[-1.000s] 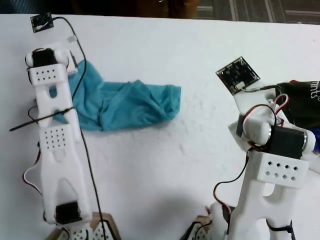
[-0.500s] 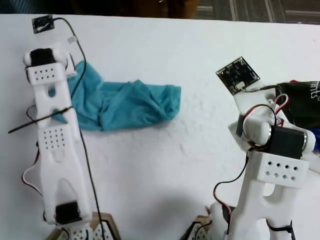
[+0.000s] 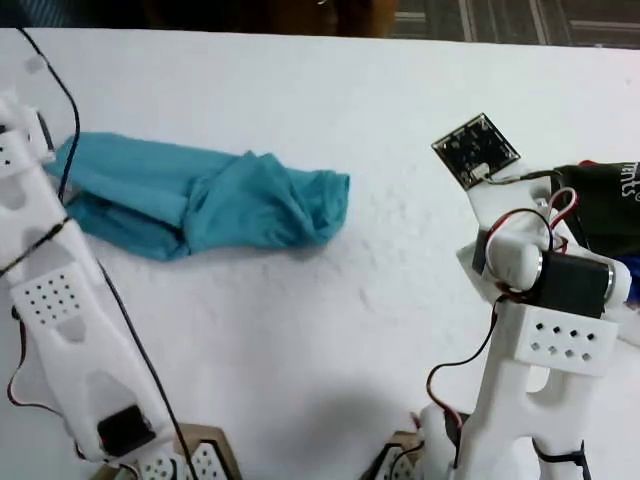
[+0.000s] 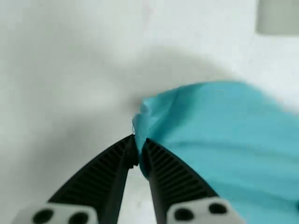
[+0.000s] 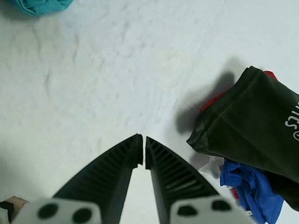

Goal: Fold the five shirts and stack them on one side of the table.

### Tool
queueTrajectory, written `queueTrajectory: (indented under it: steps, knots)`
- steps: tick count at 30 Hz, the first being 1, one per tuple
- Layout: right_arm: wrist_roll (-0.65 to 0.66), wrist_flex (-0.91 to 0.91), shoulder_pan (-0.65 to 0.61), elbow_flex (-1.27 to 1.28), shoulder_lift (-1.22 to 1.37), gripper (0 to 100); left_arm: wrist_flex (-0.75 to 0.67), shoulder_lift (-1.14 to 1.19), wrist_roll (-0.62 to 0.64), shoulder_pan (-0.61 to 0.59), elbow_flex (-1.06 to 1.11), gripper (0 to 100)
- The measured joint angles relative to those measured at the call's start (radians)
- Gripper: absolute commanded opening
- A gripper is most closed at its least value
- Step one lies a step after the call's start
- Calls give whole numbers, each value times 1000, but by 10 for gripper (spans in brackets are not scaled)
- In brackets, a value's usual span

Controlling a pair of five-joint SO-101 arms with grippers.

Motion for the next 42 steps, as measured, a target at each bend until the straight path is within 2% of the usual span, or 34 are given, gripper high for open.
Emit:
queueTrajectory:
  steps: [11, 20, 23, 26, 34, 36, 38, 42]
  knots:
    - [0, 0, 0, 0, 0, 18, 0, 0, -229, -37, 448, 25]
    - [0, -8, -25, 98, 0, 18, 0, 0, -242, -75, 385, 29]
    - [0, -14, -103, 115, 0, 18, 0, 0, -242, -94, 330, 122]
    - [0, -63, -176, 141, 0, 18, 0, -11, -301, -117, 298, 225]
    - [0, -195, -216, 227, 0, 18, 0, -112, -414, -137, 350, 229]
    - [0, -226, -224, 233, 0, 18, -2, -121, -402, -138, 342, 229]
    - [-12, -269, -226, 235, 14, 18, -14, -121, -327, -138, 308, 218]
    - [-132, -367, -247, 230, 129, 18, -32, -121, -114, -51, 256, 78]
